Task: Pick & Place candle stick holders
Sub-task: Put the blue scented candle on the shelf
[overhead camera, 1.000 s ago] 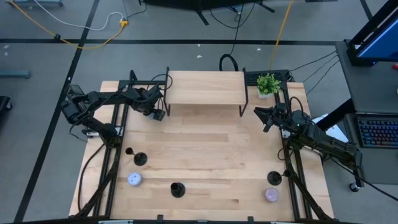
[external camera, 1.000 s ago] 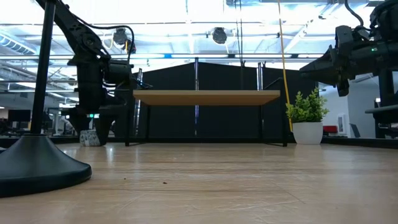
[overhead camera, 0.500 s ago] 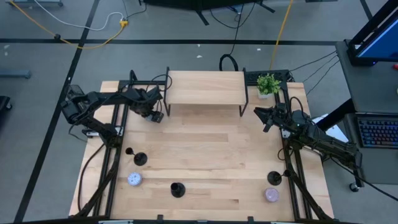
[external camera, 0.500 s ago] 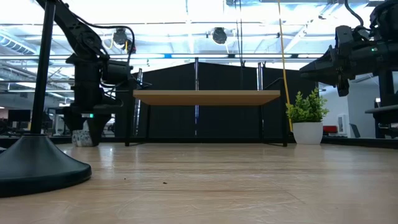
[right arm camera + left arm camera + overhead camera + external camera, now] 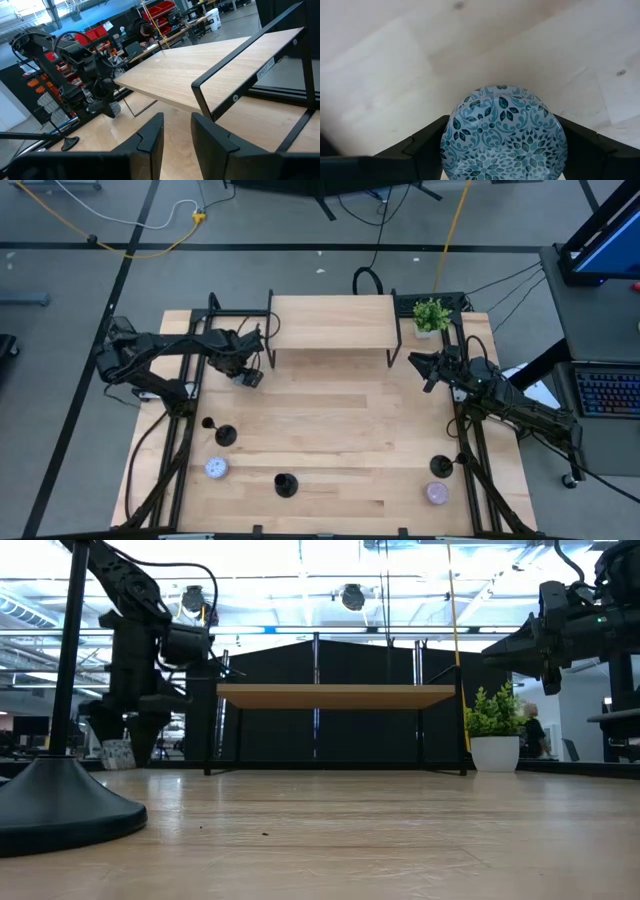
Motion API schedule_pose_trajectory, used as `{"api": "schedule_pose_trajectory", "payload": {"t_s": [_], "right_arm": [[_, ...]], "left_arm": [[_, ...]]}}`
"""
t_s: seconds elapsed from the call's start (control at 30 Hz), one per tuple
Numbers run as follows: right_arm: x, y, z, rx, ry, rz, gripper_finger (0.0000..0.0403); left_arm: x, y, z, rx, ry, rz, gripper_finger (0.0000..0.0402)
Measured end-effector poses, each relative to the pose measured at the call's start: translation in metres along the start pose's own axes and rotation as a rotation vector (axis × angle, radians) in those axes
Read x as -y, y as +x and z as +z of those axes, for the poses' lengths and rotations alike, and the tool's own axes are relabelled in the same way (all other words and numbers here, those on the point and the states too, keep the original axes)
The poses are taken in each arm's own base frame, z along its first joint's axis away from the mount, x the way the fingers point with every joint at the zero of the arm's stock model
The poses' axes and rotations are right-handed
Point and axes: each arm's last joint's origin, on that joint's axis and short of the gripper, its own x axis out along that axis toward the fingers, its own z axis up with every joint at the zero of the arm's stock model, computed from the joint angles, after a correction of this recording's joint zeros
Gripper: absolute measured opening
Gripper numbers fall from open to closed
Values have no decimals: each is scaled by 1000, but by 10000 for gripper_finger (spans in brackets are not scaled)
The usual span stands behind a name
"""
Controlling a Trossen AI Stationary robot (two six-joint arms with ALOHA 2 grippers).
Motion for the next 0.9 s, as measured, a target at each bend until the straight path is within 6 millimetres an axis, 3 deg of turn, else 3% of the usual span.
{"api": "schedule_pose_trajectory", "payload": {"t_s": [0.4,0.7,0.9], "right_arm": [[0,0,0,1,0,-2,89],[0,0,0,0,0,0,89],[0,0,0,0,0,0,89]], "left_arm": [[-14,-44,-20,99,-123,-55,299],[-2,-139,-19,258,-107,-188,299],[15,-205,-6,419,-77,-253,299]]}}
